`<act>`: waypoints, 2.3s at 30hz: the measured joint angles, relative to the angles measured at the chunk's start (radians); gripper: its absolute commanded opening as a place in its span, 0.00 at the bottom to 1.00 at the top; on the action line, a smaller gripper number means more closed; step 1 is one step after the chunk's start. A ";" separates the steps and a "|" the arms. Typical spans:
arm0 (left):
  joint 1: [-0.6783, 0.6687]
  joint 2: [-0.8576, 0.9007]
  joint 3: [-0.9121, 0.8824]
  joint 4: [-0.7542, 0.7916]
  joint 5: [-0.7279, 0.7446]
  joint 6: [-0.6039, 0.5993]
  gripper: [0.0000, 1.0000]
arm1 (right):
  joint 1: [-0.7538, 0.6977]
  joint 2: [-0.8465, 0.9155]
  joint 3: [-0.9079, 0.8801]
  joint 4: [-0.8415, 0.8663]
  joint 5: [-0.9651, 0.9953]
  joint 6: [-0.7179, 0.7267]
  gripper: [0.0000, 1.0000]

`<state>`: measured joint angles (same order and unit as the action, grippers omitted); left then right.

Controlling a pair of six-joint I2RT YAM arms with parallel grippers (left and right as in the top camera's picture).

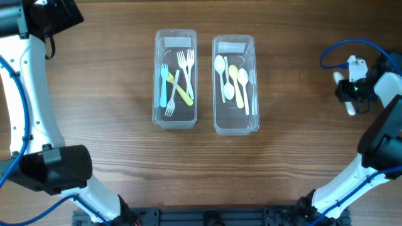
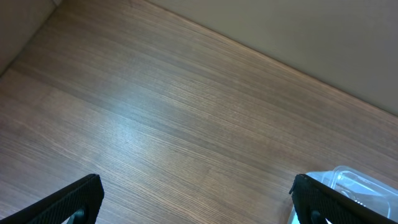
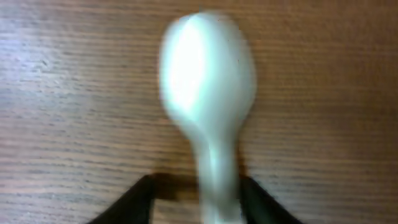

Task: Pack container
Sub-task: 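Move the right gripper to the last white spoon and grasp it, then carry the last white spoon into the right container and release it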

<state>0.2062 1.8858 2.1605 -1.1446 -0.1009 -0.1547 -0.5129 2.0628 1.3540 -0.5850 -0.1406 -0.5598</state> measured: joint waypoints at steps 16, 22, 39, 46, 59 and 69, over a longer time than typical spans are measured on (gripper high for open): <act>0.000 0.000 0.000 0.000 0.000 0.000 1.00 | 0.236 0.000 0.059 -0.031 -0.002 0.170 0.04; 0.000 0.000 0.000 0.000 0.000 0.000 1.00 | 0.335 -0.048 0.225 -0.060 -0.002 0.240 0.04; 0.000 0.000 0.000 0.000 0.000 0.000 1.00 | 0.726 -0.191 0.340 -0.163 -0.118 0.545 0.04; 0.000 0.000 0.000 0.000 0.000 0.000 1.00 | 0.829 -0.190 0.323 -0.196 -0.074 0.595 0.04; 0.000 0.000 0.000 0.000 0.000 0.000 1.00 | 0.832 -0.140 0.223 -0.164 -0.033 0.628 0.54; 0.000 0.000 0.000 0.000 0.000 0.000 1.00 | 0.832 -0.137 0.240 -0.040 -0.031 0.617 1.00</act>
<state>0.2062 1.8858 2.1605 -1.1446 -0.1009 -0.1547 0.3191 1.9255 1.5940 -0.6254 -0.1711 0.0574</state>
